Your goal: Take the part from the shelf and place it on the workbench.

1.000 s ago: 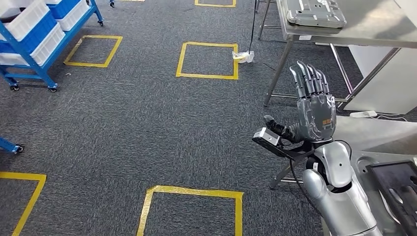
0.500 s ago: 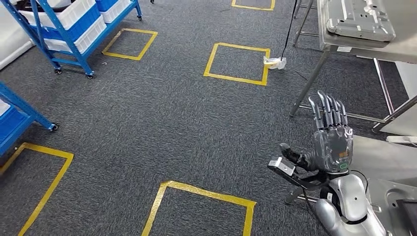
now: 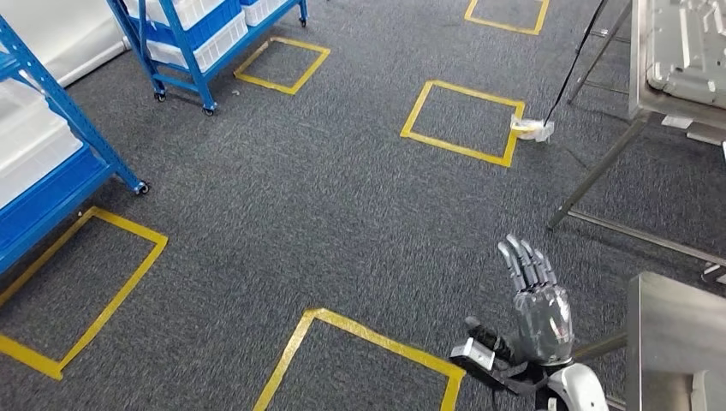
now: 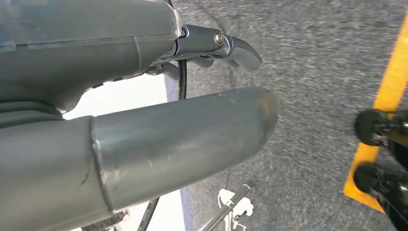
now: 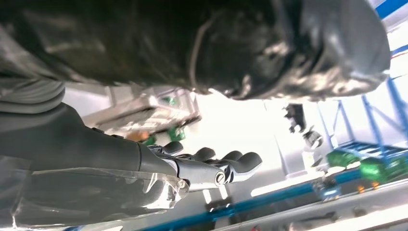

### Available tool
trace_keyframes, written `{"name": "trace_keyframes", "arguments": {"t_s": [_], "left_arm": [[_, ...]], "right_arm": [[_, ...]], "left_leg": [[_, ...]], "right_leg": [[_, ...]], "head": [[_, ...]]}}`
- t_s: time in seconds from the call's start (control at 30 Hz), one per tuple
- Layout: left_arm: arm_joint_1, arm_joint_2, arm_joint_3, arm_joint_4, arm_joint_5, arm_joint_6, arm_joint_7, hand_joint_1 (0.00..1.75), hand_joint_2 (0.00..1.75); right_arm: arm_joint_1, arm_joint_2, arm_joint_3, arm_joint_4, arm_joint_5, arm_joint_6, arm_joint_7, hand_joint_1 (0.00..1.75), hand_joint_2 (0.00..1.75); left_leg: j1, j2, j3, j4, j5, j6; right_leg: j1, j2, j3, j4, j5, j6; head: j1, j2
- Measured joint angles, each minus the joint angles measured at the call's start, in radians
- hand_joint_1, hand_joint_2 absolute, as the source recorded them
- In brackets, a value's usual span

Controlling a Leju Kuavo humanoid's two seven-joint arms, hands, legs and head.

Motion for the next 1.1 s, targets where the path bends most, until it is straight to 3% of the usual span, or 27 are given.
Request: {"name": "trace_keyframes", "arguments": {"t_s": [0.07,0.1,0.13,0.17,0.2,0.27,0.33,0.4,0.43,0.5,0.57,0.6,0.63,0.67,0.7,0.8,0.87,0.93,1.0,1.07,1.1], "left_arm": [[-0.004,-0.016,0.011,-0.029,-0.002,-0.001,0.000,0.00,0.00],[-0.005,-0.022,0.016,-0.041,-0.002,-0.001,0.000,0.00,0.00],[-0.006,-0.026,0.020,-0.050,-0.002,-0.001,0.000,0.00,0.00],[-0.006,-0.030,0.023,-0.057,-0.002,-0.001,0.000,0.00,0.00],[-0.006,-0.034,0.026,-0.063,-0.002,-0.001,0.000,0.00,0.00],[-0.006,-0.039,0.028,-0.072,-0.002,-0.001,0.000,0.00,0.00],[-0.007,-0.042,0.028,-0.079,-0.002,0.000,0.000,0.00,0.00],[-0.006,-0.046,0.030,-0.083,-0.002,0.002,0.000,0.00,0.00],[-0.004,-0.047,0.031,-0.084,-0.002,0.002,0.000,0.00,0.00],[-0.004,-0.050,0.032,-0.084,-0.003,0.002,0.000,0.00,0.00],[-0.007,-0.050,0.032,-0.084,-0.003,0.005,-0.003,0.00,0.00],[-0.009,-0.050,0.032,-0.084,-0.003,0.011,-0.008,0.00,0.00],[-0.009,-0.047,0.030,-0.081,-0.002,0.022,-0.017,0.00,0.00],[-0.009,-0.042,0.028,-0.073,-0.002,0.038,-0.028,0.00,0.00],[-0.010,-0.035,0.026,-0.060,-0.002,0.059,-0.039,0.00,0.00],[-0.014,-0.003,0.018,-0.007,-0.002,0.108,-0.055,0.00,0.00],[-0.015,0.008,0.015,0.014,-0.002,0.109,-0.060,0.00,0.00],[-0.011,0.010,0.014,0.017,-0.002,0.094,-0.063,0.00,0.00],[-0.006,0.010,0.014,0.018,-0.002,0.081,-0.065,0.00,0.00],[-0.009,0.009,0.014,0.018,-0.003,0.072,-0.066,0.00,0.00],[-0.011,0.009,0.013,0.018,-0.003,0.066,-0.067,0.00,0.00]], "right_arm": [[0.008,0.008,0.009,0.017,-0.004,-0.001,-0.003,0.00,0.00],[0.012,0.010,0.012,0.025,-0.008,-0.001,-0.004,0.00,0.00],[0.014,0.014,0.016,0.032,-0.014,0.000,-0.007,0.00,0.00],[0.014,0.018,0.020,0.037,-0.021,0.003,-0.011,0.00,0.00],[0.013,0.024,0.026,0.043,-0.028,0.006,-0.015,0.00,0.00],[0.002,0.039,0.040,0.056,-0.041,0.013,-0.024,0.00,0.00],[-0.015,0.056,0.056,0.073,-0.052,0.020,-0.028,0.00,0.00],[-0.034,0.073,0.071,0.092,-0.065,0.027,-0.030,0.00,0.00],[-0.046,0.083,0.078,0.102,-0.073,0.031,-0.030,0.00,0.00],[-0.067,0.097,0.089,0.121,-0.086,0.040,-0.031,0.00,0.00],[-0.082,0.107,0.097,0.148,-0.098,0.054,-0.032,0.00,0.00],[-0.089,0.111,0.100,0.167,-0.104,0.060,-0.033,0.00,0.00],[-0.099,0.117,0.104,0.193,-0.111,0.064,-0.036,0.00,0.00],[-0.111,0.124,0.107,0.223,-0.120,0.067,-0.039,0.00,0.00],[-0.126,0.131,0.110,0.257,-0.130,0.069,-0.041,0.00,0.00],[-0.169,0.150,0.111,0.384,-0.176,0.075,-0.044,0.00,0.00],[-0.185,0.155,0.100,0.491,-0.218,0.064,-0.066,0.00,0.00],[-0.189,0.162,0.078,0.591,-0.253,0.047,-0.104,0.00,0.00],[-0.194,0.168,0.056,0.668,-0.270,0.034,-0.127,0.00,0.00],[-0.196,0.170,0.037,0.729,-0.280,0.033,-0.128,0.00,0.00],[-0.194,0.171,0.026,0.757,-0.288,0.035,-0.125,0.00,0.00]], "left_leg": [[-0.001,-0.019,-0.001,-0.001,0.003,0.008],[-0.002,-0.031,-0.001,0.000,0.003,0.008],[-0.002,-0.044,-0.002,0.001,0.003,0.009],[-0.002,-0.058,-0.001,0.004,0.003,0.008],[-0.002,-0.072,-0.001,0.007,0.002,0.006],[-0.002,-0.097,-0.003,0.017,-0.003,-0.001],[-0.002,-0.119,-0.012,0.026,-0.005,-0.011],[0.000,-0.138,-0.020,0.025,-0.002,-0.023],[0.001,-0.136,-0.023,0.028,-0.003,-0.028],[0.000,-0.095,-0.045,0.071,-0.034,-0.037],[0.001,-0.040,-0.100,0.188,-0.099,-0.045],[0.002,-0.027,-0.131,0.253,-0.127,-0.049],[0.004,-0.021,-0.153,0.298,-0.140,-0.051],[0.005,-0.018,-0.156,0.305,-0.133,-0.053],[0.006,-0.013,-0.137,0.270,-0.107,-0.053],[0.001,0.031,-0.032,0.072,-0.023,-0.044],[-0.007,0.041,-0.009,0.026,-0.016,-0.032],[-0.006,0.019,-0.009,0.021,-0.011,-0.020],[-0.001,0.000,-0.005,0.012,-0.006,-0.007],[0.001,-0.017,-0.002,0.009,-0.003,0.002],[0.000,-0.028,-0.003,0.009,-0.003,0.005]], "right_leg": [[-0.004,0.048,-0.061,0.132,-0.068,0.002],[-0.005,0.056,-0.091,0.194,-0.091,0.003],[-0.005,0.058,-0.110,0.230,-0.096,0.004],[-0.006,0.060,-0.110,0.223,-0.078,0.004],[-0.008,0.063,-0.090,0.177,-0.043,0.003],[-0.013,0.097,-0.028,0.037,0.023,0.002],[-0.014,0.123,0.002,-0.034,0.042,0.000],[-0.011,0.110,0.003,-0.038,0.042,-0.009],[-0.011,0.099,0.004,-0.042,0.045,-0.015],[-0.014,0.075,0.008,-0.051,0.050,-0.030],[-0.011,0.048,0.010,-0.053,0.050,-0.039],[-0.009,0.033,0.009,-0.053,0.049,-0.040],[-0.007,0.019,0.009,-0.053,0.048,-0.041],[-0.006,0.006,0.010,-0.052,0.046,-0.040],[-0.006,-0.006,0.011,-0.052,0.044,-0.039],[-0.003,-0.037,0.019,-0.050,0.036,-0.030],[0.001,-0.055,0.025,-0.051,0.032,-0.021],[0.002,-0.068,0.031,-0.052,0.028,-0.010],[-0.002,-0.028,0.022,-0.024,0.004,0.000],[-0.006,0.034,-0.028,0.080,-0.052,0.004],[-0.006,0.049,-0.063,0.149,-0.081,0.004]], "head": [[0.001,0.000],[0.001,0.000],[0.001,0.000],[0.001,0.000],[0.001,0.000],[0.001,0.000],[0.001,0.000],[0.000,0.000],[0.000,0.000],[-0.003,0.000],[-0.005,0.000],[-0.006,0.000],[-0.005,0.000],[-0.006,0.000],[-0.006,0.000],[-0.005,0.000],[-0.005,0.000],[-0.005,0.000],[-0.004,0.000],[-0.002,0.000],[-0.002,0.000]]}}
